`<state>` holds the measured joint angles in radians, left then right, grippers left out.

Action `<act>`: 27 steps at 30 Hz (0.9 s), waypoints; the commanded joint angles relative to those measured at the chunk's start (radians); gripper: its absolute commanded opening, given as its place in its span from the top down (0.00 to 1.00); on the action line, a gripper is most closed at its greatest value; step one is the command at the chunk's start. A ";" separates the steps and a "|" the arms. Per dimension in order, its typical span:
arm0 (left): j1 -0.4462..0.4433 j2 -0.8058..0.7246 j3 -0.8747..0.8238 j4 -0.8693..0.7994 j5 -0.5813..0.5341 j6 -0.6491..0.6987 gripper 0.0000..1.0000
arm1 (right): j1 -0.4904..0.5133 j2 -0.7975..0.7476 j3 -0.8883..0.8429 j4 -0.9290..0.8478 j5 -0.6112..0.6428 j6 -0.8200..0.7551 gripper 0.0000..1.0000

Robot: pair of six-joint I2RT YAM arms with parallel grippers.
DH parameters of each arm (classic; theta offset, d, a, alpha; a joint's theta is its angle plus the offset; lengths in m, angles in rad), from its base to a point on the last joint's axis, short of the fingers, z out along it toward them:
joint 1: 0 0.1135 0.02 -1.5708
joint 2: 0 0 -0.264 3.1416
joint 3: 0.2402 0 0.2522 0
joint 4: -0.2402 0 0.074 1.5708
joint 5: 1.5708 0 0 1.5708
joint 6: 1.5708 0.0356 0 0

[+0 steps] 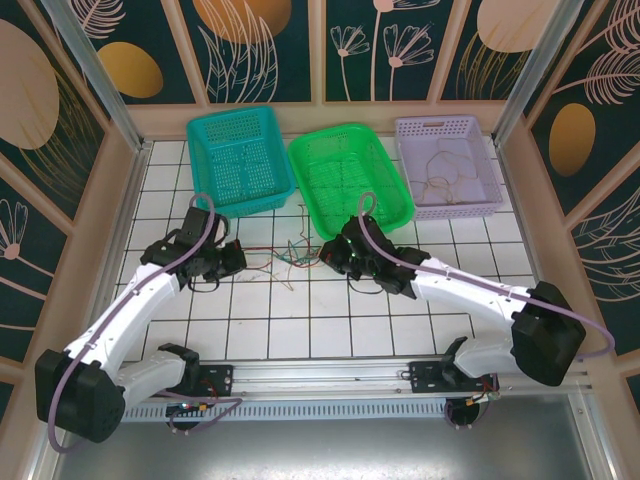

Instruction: Untangle the cables

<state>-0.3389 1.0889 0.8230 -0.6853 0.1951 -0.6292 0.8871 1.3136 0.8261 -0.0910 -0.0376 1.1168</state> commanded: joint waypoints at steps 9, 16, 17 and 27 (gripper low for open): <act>0.023 -0.006 0.036 -0.023 -0.065 -0.075 0.55 | 0.022 0.065 0.037 -0.058 0.058 -0.122 1.00; 0.021 -0.040 0.064 0.183 0.219 -0.183 0.51 | 0.036 0.079 0.044 -0.008 0.057 -0.184 1.00; 0.018 -0.032 0.064 0.211 0.258 -0.181 0.51 | 0.038 0.087 0.054 -0.015 0.057 -0.199 1.00; -0.080 0.120 0.052 0.218 0.318 0.042 0.48 | 0.038 0.109 0.107 -0.003 0.015 -0.276 1.00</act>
<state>-0.3973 1.1809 0.8909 -0.4885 0.4816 -0.6792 0.9180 1.4166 0.8917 -0.1154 -0.0044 0.8837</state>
